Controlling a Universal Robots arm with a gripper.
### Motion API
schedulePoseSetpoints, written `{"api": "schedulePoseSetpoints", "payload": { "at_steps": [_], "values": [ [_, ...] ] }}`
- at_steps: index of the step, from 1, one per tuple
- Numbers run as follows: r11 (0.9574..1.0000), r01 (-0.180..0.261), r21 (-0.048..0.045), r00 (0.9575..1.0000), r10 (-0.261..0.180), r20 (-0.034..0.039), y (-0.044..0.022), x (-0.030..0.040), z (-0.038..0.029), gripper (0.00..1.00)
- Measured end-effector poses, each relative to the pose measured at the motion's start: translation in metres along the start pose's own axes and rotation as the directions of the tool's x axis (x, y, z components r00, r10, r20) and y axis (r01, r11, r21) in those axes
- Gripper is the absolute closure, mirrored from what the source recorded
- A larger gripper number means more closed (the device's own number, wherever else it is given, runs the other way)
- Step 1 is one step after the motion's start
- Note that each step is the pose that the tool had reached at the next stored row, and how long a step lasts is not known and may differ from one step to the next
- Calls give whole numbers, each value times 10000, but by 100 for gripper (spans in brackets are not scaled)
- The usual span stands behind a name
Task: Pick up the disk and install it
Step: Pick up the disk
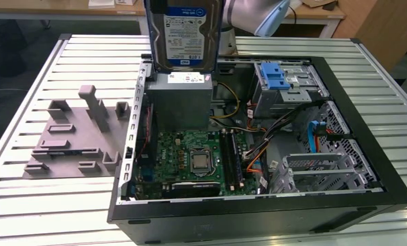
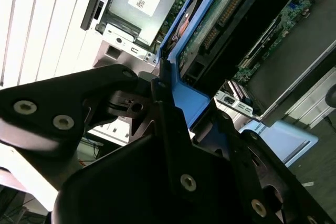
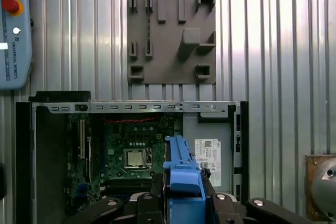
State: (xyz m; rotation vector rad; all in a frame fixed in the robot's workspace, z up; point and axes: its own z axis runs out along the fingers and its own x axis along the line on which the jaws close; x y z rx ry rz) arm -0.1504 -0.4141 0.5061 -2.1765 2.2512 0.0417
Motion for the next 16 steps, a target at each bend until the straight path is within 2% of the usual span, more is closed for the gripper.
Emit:
{"api": "schedulePoseSetpoints", "payload": {
  "at_steps": [5, 13, 16],
  "values": [
    [10000, 0, -2, 10000, 0, -2, -30, 0, -1, 64],
    [10000, 0, -5, 10000, 0, -1, -179, -5, -2, 64],
    [10000, -1, -5, 10000, 1, -1, -200, -4, -3, 64]
  ]
}}
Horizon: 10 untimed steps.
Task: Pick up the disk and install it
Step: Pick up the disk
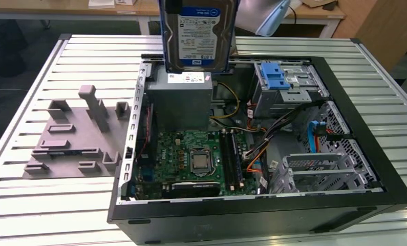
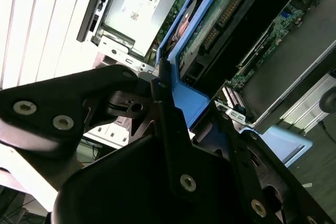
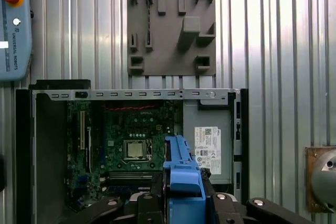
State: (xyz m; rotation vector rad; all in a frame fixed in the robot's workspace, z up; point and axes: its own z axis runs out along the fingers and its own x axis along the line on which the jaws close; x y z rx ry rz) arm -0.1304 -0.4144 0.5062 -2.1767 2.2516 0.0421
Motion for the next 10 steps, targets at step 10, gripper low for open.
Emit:
{"api": "schedulePoseSetpoints", "payload": {
  "at_steps": [10],
  "values": [
    [10000, 0, 0, 10000, 0, 0, -11, 151, -3, 64]
  ]
}}
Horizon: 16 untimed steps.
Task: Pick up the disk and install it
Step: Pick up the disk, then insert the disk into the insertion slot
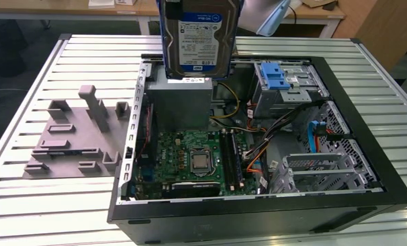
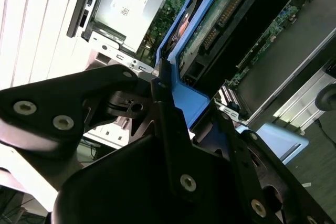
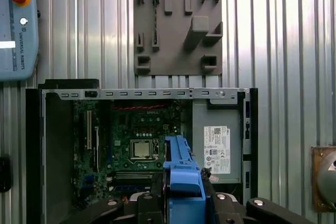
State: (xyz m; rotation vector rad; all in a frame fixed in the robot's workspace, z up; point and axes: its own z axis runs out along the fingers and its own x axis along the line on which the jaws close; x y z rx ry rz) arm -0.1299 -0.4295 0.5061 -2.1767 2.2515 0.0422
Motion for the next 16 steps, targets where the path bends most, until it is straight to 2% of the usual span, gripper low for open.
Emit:
{"api": "schedulePoseSetpoints", "payload": {
  "at_steps": [3, 7, 16],
  "values": [
    [10000, 0, 0, 10000, 0, 0, -26, 0, 0, 64],
    [10000, 0, -3, 10000, 0, -1, -147, -3, -2, 64],
    [10000, 0, -3, 10000, 0, -2, -167, 30, 3, 64]
  ]
}}
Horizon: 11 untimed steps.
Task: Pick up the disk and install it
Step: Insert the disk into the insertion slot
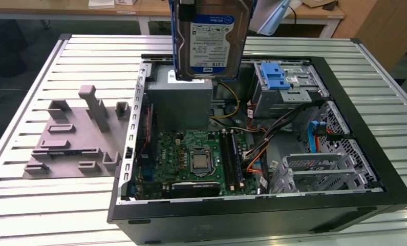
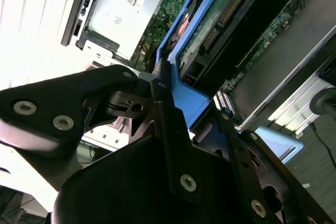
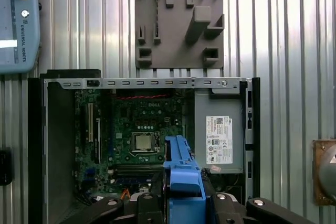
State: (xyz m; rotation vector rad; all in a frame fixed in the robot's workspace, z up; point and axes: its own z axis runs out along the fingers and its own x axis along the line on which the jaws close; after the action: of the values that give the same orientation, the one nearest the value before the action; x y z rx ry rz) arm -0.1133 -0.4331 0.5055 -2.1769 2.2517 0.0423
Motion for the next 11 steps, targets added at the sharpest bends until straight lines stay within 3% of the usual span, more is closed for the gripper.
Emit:
{"api": "schedulePoseSetpoints", "payload": {
  "at_steps": [11],
  "values": [
    [10000, 0, 0, 10000, 0, 0, 0, 10, 3, 64]
  ]
}}
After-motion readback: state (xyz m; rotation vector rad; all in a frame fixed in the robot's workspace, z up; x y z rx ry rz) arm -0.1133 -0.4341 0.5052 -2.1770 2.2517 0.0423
